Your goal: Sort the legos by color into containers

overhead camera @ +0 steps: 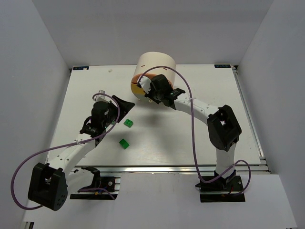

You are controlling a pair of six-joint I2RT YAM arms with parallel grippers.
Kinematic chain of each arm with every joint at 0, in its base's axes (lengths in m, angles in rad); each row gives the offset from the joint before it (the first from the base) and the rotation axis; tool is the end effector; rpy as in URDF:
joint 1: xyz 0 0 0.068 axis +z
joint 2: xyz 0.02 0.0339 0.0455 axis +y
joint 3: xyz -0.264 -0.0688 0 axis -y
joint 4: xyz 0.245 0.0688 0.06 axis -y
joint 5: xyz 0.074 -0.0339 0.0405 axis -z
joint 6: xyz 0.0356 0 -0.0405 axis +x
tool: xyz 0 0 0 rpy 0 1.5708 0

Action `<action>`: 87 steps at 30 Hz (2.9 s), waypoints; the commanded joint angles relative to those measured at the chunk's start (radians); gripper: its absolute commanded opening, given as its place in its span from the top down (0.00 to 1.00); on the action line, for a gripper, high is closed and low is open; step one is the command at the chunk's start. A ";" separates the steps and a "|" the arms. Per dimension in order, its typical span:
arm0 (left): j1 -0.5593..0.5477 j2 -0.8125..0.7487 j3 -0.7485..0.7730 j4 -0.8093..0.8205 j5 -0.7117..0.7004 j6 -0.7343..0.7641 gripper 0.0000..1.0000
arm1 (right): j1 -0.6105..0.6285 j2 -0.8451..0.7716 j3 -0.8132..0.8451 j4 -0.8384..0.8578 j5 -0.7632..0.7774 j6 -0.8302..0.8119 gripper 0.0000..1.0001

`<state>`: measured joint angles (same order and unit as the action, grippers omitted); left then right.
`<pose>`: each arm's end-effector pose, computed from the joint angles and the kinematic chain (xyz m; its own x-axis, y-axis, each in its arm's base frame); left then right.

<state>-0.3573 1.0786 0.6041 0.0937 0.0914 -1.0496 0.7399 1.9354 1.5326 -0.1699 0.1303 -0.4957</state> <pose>0.2258 -0.0878 0.2469 -0.5443 -0.7186 -0.4328 -0.0890 0.5625 -0.8220 0.3391 0.3033 0.2601 -0.0724 -0.7047 -0.7058 -0.7075 0.5351 -0.4617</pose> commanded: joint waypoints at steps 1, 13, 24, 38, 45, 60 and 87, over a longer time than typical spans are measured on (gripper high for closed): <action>-0.003 -0.012 0.000 0.031 0.013 -0.004 0.21 | -0.002 -0.009 0.049 0.018 -0.119 0.026 1.00; 0.006 -0.009 -0.013 0.060 0.025 -0.004 0.20 | -0.011 0.068 0.080 0.233 0.210 -0.038 1.00; -0.003 0.216 0.026 0.253 0.051 -0.004 0.45 | -0.057 -0.236 -0.098 -0.121 -0.576 -0.168 0.89; -0.012 0.803 0.396 0.434 0.149 -0.055 0.39 | -0.243 -0.512 -0.276 -0.149 -0.676 0.131 1.00; -0.012 0.922 0.479 0.423 0.140 -0.063 0.41 | -0.339 -0.524 -0.269 -0.149 -0.722 0.160 1.00; -0.032 0.978 0.447 0.587 0.093 -0.096 0.54 | -0.419 -0.483 -0.247 -0.157 -0.784 0.172 1.00; -0.042 0.699 0.135 0.560 0.122 -0.058 0.36 | -0.424 -0.408 -0.204 -0.284 -1.000 0.051 0.55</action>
<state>-0.3958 1.8210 0.7250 0.6872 0.2028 -1.1198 0.3119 1.5105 1.2713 -0.3996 -0.7933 -0.4004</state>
